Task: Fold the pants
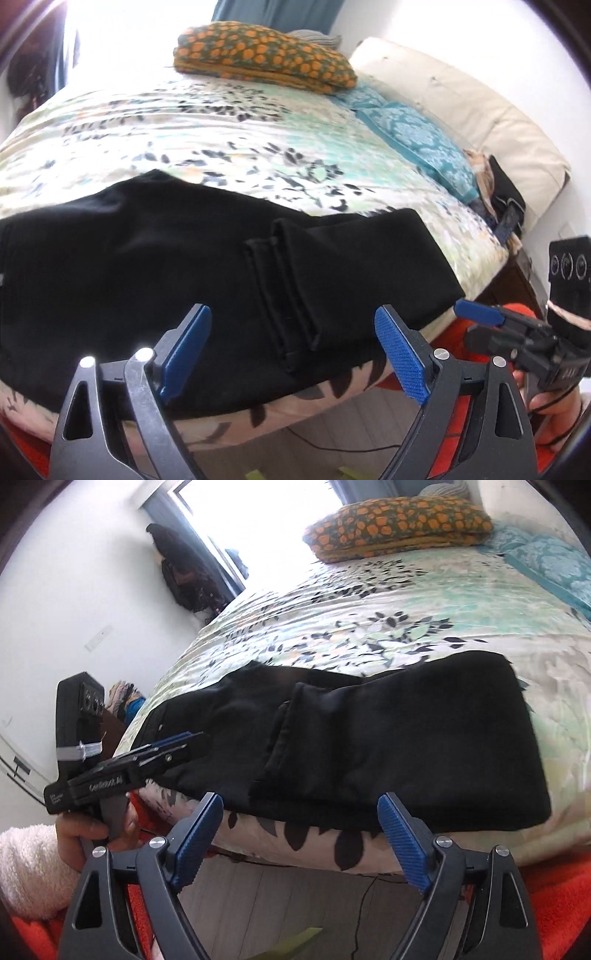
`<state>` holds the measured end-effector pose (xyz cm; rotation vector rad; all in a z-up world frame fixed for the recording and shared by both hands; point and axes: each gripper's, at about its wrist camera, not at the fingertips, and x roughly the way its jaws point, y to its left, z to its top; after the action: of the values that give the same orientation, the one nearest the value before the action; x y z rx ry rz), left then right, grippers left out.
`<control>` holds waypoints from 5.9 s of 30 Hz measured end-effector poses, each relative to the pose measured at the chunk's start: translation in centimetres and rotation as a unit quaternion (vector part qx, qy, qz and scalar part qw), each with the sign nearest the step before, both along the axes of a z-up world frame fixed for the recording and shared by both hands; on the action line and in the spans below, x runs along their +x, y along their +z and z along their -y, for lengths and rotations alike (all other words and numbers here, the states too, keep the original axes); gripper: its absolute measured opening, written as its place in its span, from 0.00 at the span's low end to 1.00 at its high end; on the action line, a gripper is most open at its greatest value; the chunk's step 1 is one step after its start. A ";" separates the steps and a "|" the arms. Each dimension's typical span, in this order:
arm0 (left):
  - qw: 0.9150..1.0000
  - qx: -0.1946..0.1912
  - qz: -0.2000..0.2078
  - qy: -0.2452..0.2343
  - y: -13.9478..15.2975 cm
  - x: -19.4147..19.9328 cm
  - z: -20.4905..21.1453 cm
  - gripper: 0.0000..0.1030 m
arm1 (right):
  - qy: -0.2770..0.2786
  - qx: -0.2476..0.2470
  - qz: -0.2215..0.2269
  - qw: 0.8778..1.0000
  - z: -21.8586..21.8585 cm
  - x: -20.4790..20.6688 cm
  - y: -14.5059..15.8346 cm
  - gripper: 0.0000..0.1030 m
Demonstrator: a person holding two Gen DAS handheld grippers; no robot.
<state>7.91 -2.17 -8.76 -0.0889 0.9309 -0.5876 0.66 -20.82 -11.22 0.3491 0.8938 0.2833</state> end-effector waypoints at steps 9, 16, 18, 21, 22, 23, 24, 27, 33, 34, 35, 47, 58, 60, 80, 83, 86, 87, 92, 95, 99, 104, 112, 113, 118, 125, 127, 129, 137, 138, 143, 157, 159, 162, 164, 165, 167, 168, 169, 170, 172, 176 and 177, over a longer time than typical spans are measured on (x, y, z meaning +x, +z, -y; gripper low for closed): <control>0.996 0.075 -0.053 -0.004 -3.5 1.2 4.2 0.41 | -0.093 0.032 0.040 0.994 5.2 -0.4 1.0 0.83; 0.997 0.076 -0.025 -0.006 -1.3 -0.2 4.1 0.05 | -0.123 0.026 0.050 0.991 7.4 -1.4 1.7 0.83; 0.997 0.080 -0.021 -0.001 -1.0 -0.5 2.9 0.02 | -0.142 0.014 0.057 0.988 8.4 -1.9 2.1 0.83; 0.995 0.095 -0.042 0.012 -2.7 0.0 1.9 0.02 | -0.165 -0.025 0.037 0.985 9.0 -1.3 1.5 0.83; 0.994 0.093 -0.047 0.016 -3.2 0.1 1.9 0.02 | -0.163 -0.033 0.026 0.986 9.0 -0.6 1.0 0.83; 0.994 0.092 -0.046 0.018 -3.4 0.1 2.0 0.02 | -0.156 -0.042 0.015 0.987 8.8 0.1 0.5 0.83; 0.994 0.096 -0.042 0.015 -3.4 0.0 2.3 0.02 | -0.144 -0.058 0.001 0.988 8.3 0.9 -0.2 0.83; 0.993 0.112 -0.036 0.005 -3.5 -0.1 2.9 0.07 | -0.094 -0.131 -0.067 0.985 5.9 3.3 -3.5 0.83; 0.992 0.082 -0.031 0.087 -1.3 0.7 -0.5 0.56 | -0.062 -0.203 -0.086 0.973 3.7 4.0 -5.9 0.89; 0.993 0.072 -0.018 0.093 -0.5 0.9 -0.7 0.56 | -0.063 -0.201 -0.085 0.974 3.8 3.9 -6.0 0.89; 0.994 0.064 -0.004 0.093 0.4 1.0 -0.5 0.56 | -0.064 -0.199 -0.084 0.974 3.9 3.8 -5.9 0.89; 0.996 0.076 -0.038 0.003 -5.6 5.5 7.1 0.60 | -0.065 -0.186 -0.080 0.977 4.1 4.0 -5.6 0.92; 0.993 0.117 0.000 -0.005 -5.7 4.0 7.9 0.62 | -0.124 -0.132 -0.012 0.983 7.9 6.1 -1.5 0.92; 0.993 0.119 0.000 -0.003 -5.7 4.0 7.9 0.62 | -0.119 -0.132 -0.034 0.984 7.4 5.9 -2.8 0.92; 0.992 0.127 -0.005 0.009 -5.0 3.6 7.8 0.62 | -0.084 -0.214 -0.075 0.970 5.2 5.5 -6.7 1.00; 0.994 0.105 -0.004 0.015 -3.6 2.7 5.6 0.62 | -0.092 -0.206 -0.060 0.972 5.4 5.2 -5.4 0.99; 0.994 0.101 -0.002 0.031 -2.5 2.1 2.0 0.64 | -0.104 -0.201 -0.009 0.974 5.4 4.1 -3.0 0.99; 0.994 0.099 -0.004 0.043 -2.2 2.0 0.4 0.64 | -0.104 -0.202 0.008 0.974 5.3 3.9 -2.4 0.99; 0.987 0.080 -0.022 0.138 -1.3 2.3 -7.9 0.66 | -0.059 -0.188 0.043 0.979 2.6 4.0 -1.2 1.00; 0.978 0.065 -0.042 0.193 -1.7 2.7 -11.5 0.66 | -0.034 -0.163 0.015 0.986 -0.3 5.6 -2.2 1.00; 0.971 0.062 -0.046 0.225 -1.8 2.9 -13.9 0.67 | 0.017 -0.178 0.011 0.984 -5.0 7.1 -3.4 1.00; 0.959 0.046 -0.054 0.274 -1.1 3.6 -18.8 0.67 | 0.050 -0.237 -0.017 0.970 -7.3 7.5 -6.7 1.00; 0.902 -0.086 -0.117 0.407 -1.7 6.4 -36.9 0.81 | 0.012 -0.215 0.031 0.976 -4.0 4.4 -3.0 1.00; 0.899 -0.103 -0.141 0.401 -2.8 6.9 -38.1 0.81 | 0.011 -0.213 0.030 0.977 -3.9 4.2 -2.9 1.00; 0.900 -0.107 -0.201 0.371 -7.4 7.7 -39.2 0.81 | 0.012 -0.211 0.027 0.977 -4.3 4.2 -3.0 1.00; 0.931 -0.163 -0.213 0.248 -7.9 8.3 -34.7 0.84 | 0.038 -0.229 0.039 0.972 -5.8 3.8 -3.0 1.00; 0.936 -0.130 -0.218 0.244 -8.3 8.6 -33.9 0.84 | 0.040 -0.228 0.037 0.972 -5.9 3.9 -3.1 1.00; 0.932 -0.130 -0.221 0.255 -8.7 8.8 -33.9 0.85 | 0.037 -0.226 0.041 0.973 -5.7 3.8 -2.9 1.00; 0.948 -0.017 -0.212 0.235 -7.3 8.8 -30.9 0.84 | -0.006 -0.198 0.055 0.979 -3.4 3.6 -1.6 1.00; 0.947 -0.007 -0.208 0.246 -6.8 8.5 -31.0 0.61 | -0.014 -0.192 0.054 0.980 -3.1 3.6 -1.5 1.00; 0.930 -0.110 -0.181 0.301 -3.3 5.7 -33.5 0.16 | -0.056 -0.161 0.055 0.984 -0.6 3.8 -0.7 1.00; 0.964 -0.231 -0.107 0.081 9.7 4.9 -10.2 0.11 | -0.217 -0.066 0.070 0.971 8.6 2.3 1.7 1.00; 0.966 -0.223 -0.120 0.047 9.1 5.3 -5.2 0.11 | -0.233 -0.055 0.076 0.968 9.9 1.5 2.1 1.00; 0.966 -0.210 -0.153 0.004 6.8 5.5 2.0 0.07 | -0.251 -0.037 0.079 0.964 11.7 0.7 2.3 1.00; 0.963 -0.202 -0.176 -0.021 5.0 5.1 6.4 0.05 | -0.263 -0.030 0.080 0.961 12.9 0.2 2.3 1.00; 0.968 -0.181 -0.171 -0.035 4.3 4.5 8.5 0.05 | -0.271 -0.027 0.080 0.959 13.5 -0.1 2.2 1.00; 0.977 -0.113 -0.163 -0.080 2.2 3.9 12.7 0.08 | -0.286 -0.020 0.077 0.955 14.6 -0.6 1.9 1.00; 0.976 -0.091 -0.177 -0.089 1.0 3.7 13.8 0.10 | -0.292 -0.016 0.073 0.953 15.2 -0.8 1.8 1.00; 0.976 -0.074 -0.183 -0.088 0.2 3.5 14.4 0.10 | -0.299 -0.011 0.070 0.952 15.8 -1.0 1.6 1.00; 0.979 -0.064 -0.176 -0.083 0.2 3.3 14.4 0.12 | -0.306 -0.005 0.067 0.950 16.4 -1.2 1.4 1.00; 0.984 -0.072 -0.145 -0.080 1.7 2.5 12.9 0.51 | -0.318 0.012 0.065 0.946 17.6 -1.7 1.1 1.00; 0.995 -0.060 -0.054 -0.049 6.7 2.1 7.1 0.73 | -0.313 0.047 0.063 0.946 18.5 -2.0 0.8 1.00; 0.997 -0.054 -0.047 -0.035 7.2 2.7 5.5 0.73 | -0.293 0.058 0.062 0.952 18.1 -1.6 0.8 1.00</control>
<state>10.56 -7.68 -1.60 -0.1815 0.9956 -0.7036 -0.93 -38.90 -10.45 0.6799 0.6148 -0.1911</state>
